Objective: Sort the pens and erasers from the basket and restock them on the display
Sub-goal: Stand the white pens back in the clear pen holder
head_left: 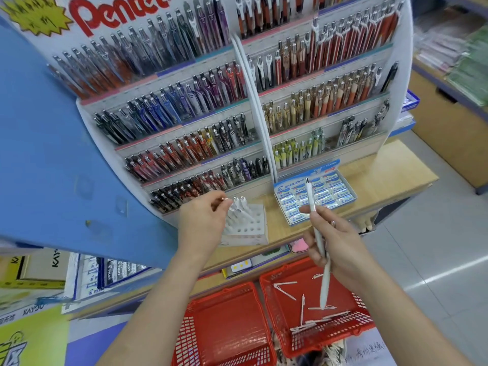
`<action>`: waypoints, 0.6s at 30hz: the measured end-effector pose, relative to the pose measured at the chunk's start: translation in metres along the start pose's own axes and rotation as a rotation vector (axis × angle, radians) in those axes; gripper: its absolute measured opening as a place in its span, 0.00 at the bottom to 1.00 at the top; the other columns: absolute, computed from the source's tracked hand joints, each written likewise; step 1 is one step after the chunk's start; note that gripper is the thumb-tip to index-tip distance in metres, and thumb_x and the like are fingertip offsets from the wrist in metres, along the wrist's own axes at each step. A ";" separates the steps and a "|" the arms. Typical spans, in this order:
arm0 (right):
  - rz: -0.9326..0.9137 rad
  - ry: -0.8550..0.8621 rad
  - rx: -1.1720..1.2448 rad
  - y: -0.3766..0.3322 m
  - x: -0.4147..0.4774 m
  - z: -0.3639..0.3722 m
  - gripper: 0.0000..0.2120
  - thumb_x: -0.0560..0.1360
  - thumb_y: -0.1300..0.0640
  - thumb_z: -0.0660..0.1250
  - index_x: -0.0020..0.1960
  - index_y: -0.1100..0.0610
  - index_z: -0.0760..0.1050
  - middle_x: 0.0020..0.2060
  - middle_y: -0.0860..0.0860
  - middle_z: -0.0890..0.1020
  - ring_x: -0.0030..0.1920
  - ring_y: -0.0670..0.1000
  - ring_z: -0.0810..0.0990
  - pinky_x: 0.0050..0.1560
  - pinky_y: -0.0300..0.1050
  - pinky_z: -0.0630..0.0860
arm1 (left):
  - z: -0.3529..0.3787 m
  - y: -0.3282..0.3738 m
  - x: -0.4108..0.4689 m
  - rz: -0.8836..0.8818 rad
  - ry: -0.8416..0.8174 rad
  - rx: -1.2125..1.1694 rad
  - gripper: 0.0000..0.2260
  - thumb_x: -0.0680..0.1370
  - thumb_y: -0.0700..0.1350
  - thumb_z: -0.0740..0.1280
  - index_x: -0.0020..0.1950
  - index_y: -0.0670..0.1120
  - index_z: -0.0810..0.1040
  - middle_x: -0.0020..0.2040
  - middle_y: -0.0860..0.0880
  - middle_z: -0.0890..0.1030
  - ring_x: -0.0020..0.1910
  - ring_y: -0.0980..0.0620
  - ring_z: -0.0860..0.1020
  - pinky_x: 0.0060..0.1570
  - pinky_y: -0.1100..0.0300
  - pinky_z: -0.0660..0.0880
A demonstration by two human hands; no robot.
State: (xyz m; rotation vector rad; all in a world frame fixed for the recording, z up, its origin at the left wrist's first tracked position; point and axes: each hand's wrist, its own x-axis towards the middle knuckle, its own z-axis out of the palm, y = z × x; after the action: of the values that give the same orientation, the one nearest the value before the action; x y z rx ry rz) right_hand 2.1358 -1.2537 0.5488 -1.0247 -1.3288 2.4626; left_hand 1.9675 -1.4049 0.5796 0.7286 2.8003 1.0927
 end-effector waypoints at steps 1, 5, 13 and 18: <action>-0.012 -0.007 -0.014 0.001 0.000 -0.001 0.10 0.80 0.54 0.59 0.57 0.54 0.77 0.25 0.53 0.70 0.20 0.48 0.64 0.20 0.35 0.58 | 0.004 -0.001 0.001 0.032 -0.014 0.043 0.03 0.75 0.45 0.71 0.43 0.47 0.83 0.35 0.52 0.83 0.37 0.52 0.80 0.43 0.52 0.78; -0.002 0.008 -0.019 0.004 0.005 -0.004 0.11 0.80 0.55 0.59 0.56 0.55 0.79 0.25 0.53 0.69 0.20 0.47 0.59 0.21 0.33 0.55 | 0.016 -0.005 0.004 0.101 -0.047 0.150 0.06 0.76 0.46 0.68 0.45 0.46 0.82 0.36 0.49 0.81 0.38 0.50 0.78 0.41 0.55 0.73; 0.005 -0.065 -0.053 0.003 0.004 -0.006 0.11 0.80 0.53 0.60 0.59 0.49 0.78 0.27 0.51 0.69 0.23 0.47 0.60 0.22 0.33 0.55 | 0.033 -0.011 0.009 0.140 -0.060 0.228 0.05 0.74 0.45 0.71 0.46 0.46 0.84 0.38 0.52 0.74 0.37 0.54 0.71 0.38 0.65 0.62; 0.049 -0.058 -0.055 0.001 0.006 -0.006 0.13 0.81 0.57 0.58 0.55 0.54 0.81 0.26 0.51 0.70 0.23 0.46 0.58 0.23 0.34 0.51 | 0.040 -0.012 0.014 0.127 -0.080 0.306 0.08 0.74 0.47 0.71 0.48 0.45 0.84 0.40 0.50 0.73 0.43 0.50 0.72 0.43 0.60 0.66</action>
State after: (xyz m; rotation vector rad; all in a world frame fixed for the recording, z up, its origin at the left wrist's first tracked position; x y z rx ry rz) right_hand 2.1350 -1.2473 0.5426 -1.0176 -1.4131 2.5223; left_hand 1.9584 -1.3814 0.5436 0.9634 2.9179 0.6342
